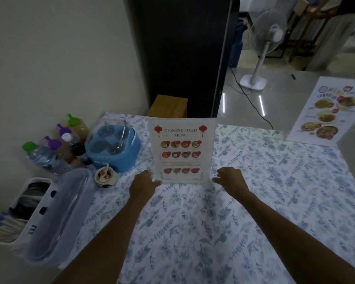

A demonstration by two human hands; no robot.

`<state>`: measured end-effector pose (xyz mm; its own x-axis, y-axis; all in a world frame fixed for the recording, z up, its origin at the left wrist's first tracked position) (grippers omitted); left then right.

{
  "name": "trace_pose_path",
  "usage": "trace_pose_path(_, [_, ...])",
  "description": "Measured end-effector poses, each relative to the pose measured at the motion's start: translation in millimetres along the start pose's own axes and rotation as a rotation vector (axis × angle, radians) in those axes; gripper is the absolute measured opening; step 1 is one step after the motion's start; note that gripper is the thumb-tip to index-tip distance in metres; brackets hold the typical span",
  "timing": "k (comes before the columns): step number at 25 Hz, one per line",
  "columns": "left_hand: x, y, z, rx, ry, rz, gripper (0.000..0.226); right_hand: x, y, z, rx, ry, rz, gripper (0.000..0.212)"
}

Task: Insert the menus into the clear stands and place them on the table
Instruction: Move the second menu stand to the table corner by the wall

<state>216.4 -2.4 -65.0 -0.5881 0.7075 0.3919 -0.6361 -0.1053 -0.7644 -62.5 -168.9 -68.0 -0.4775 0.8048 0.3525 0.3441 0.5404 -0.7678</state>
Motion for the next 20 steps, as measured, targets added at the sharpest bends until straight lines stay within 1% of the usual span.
trace_pose_path(1, [-6, 3, 3, 0.046, 0.025, -0.004, 0.049, -6, 4, -1, -0.025, -0.023, -0.025, 0.021])
trace_pose_path(4, [-21, 10, 14, 0.186, 0.108, 0.02, 0.036, -29, 17, -9, -0.05, -0.147, -0.11, 0.024])
trace_pose_path(6, [-29, 6, 18, 0.202, 0.164, 0.059, 0.029, -42, 18, -13, -0.04, -0.24, -0.118, 0.022])
trace_pose_path(8, [-35, 7, 21, 0.238, 0.197, 0.04, 0.027, -53, 15, -15, -0.024, -0.306, -0.127, 0.02])
trace_pose_path(12, [-44, -2, 35, 0.26, 0.229, 0.096, 0.018, -70, -8, -19, -0.027, -0.349, -0.102, 0.017])
trace_pose_path(14, [-56, -10, 45, 0.28, 0.222, 0.104, 0.019, -79, -26, -27, -0.041, -0.377, -0.088, 0.019])
trace_pose_path(17, [-78, -31, 67, 0.284, 0.22, 0.111, 0.023, -94, -54, -41, -0.039, -0.365, -0.049, 0.025])
trace_pose_path(20, [-106, -55, 92, 0.296, 0.269, 0.088, 0.031, -111, -79, -55, -0.013, -0.351, 0.015, 0.027])
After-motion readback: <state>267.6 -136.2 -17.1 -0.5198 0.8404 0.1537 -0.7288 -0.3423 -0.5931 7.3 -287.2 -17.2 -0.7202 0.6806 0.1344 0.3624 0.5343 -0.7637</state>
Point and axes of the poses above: each hand's wrist, its own x-axis away from the middle knuckle, its own y-axis out of the palm, z = x × y, the point moved 9 cm from there along -x, towards the middle knuckle, and after that the axes turned 7 degrees about -z, right-handed, at the moved point
